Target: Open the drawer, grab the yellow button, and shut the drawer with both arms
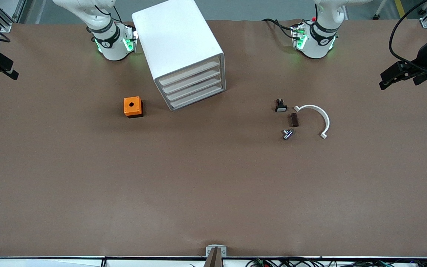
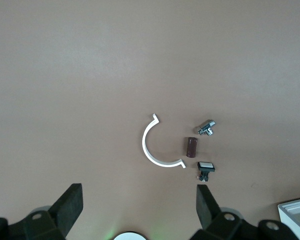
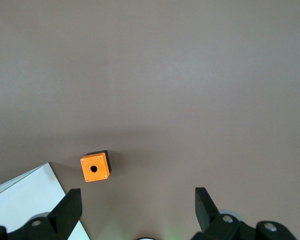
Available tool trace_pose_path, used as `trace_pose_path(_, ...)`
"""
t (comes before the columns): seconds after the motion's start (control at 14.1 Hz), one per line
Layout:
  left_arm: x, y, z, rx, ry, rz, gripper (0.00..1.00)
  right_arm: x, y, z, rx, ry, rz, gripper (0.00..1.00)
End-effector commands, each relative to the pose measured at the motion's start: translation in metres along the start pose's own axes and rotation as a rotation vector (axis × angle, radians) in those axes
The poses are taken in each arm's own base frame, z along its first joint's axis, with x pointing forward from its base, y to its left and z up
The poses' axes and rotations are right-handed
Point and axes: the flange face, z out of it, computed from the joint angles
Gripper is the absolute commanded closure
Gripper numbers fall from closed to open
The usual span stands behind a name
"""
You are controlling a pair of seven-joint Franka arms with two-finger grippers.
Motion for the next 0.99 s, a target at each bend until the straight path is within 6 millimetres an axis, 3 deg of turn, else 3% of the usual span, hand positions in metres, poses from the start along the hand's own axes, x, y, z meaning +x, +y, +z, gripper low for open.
trace_pose_path(0.0,0.002,-0.002,-0.006,0.025,0.002,0.005,0.00,-0.007,0.002,-0.001,-0.009,0.007,0.004,0.00)
trace_pose_path(0.21,0.003,-0.003,-0.004,0.025,-0.001,0.007,0.00,-0.008,0.004,-0.001,-0.010,0.005,0.006,0.00)
trace_pose_path(0.5,0.021,0.009,0.025,0.028,-0.056,0.027,0.00,-0.008,0.006,-0.001,-0.025,0.002,0.007,0.00)
trace_pose_path(0.71,0.046,0.020,0.072,0.027,-0.127,0.014,0.00,-0.008,0.006,-0.001,-0.025,0.001,0.008,0.00)
trace_pose_path(0.92,0.069,0.043,0.116,0.026,-0.153,-0.082,0.00,-0.009,0.006,-0.001,-0.024,-0.005,0.009,0.00)
